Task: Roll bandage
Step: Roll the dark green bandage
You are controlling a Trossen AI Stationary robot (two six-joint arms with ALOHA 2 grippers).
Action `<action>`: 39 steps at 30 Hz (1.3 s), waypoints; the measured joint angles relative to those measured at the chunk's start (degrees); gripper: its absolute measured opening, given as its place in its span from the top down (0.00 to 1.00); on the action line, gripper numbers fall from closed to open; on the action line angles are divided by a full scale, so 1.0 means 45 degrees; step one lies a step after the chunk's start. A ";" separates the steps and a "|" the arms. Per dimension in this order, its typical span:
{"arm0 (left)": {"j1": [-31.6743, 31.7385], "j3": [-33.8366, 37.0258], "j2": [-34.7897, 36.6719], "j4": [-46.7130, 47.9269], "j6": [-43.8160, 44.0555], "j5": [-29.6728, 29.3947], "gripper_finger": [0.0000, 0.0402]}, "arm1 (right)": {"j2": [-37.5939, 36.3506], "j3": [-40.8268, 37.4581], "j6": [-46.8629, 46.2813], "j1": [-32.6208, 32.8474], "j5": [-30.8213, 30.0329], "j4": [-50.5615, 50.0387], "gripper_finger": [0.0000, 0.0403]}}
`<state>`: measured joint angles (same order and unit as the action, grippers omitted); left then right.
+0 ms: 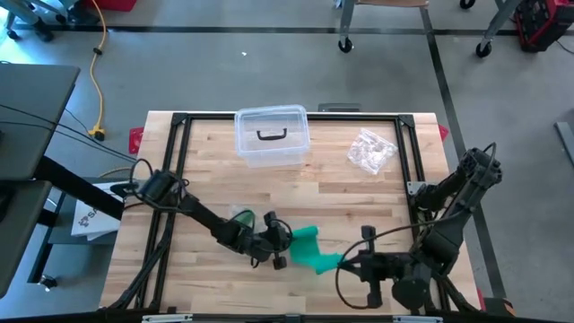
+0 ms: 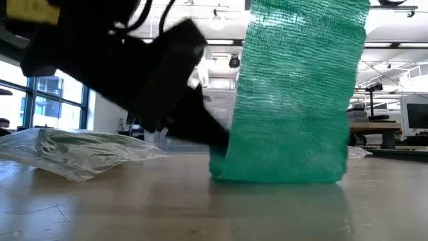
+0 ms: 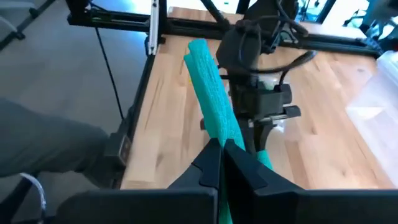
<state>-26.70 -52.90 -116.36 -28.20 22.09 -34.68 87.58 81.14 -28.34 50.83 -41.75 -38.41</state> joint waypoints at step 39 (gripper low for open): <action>0.0009 0.0022 0.1024 0.1800 -0.1595 0.2268 0.56 | 0.0110 0.2424 -0.0919 -0.0437 -0.0289 -0.2948 1.00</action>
<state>-26.66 -52.80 -111.75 -20.10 14.92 -24.48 88.08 92.05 -32.47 48.86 -43.05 -51.68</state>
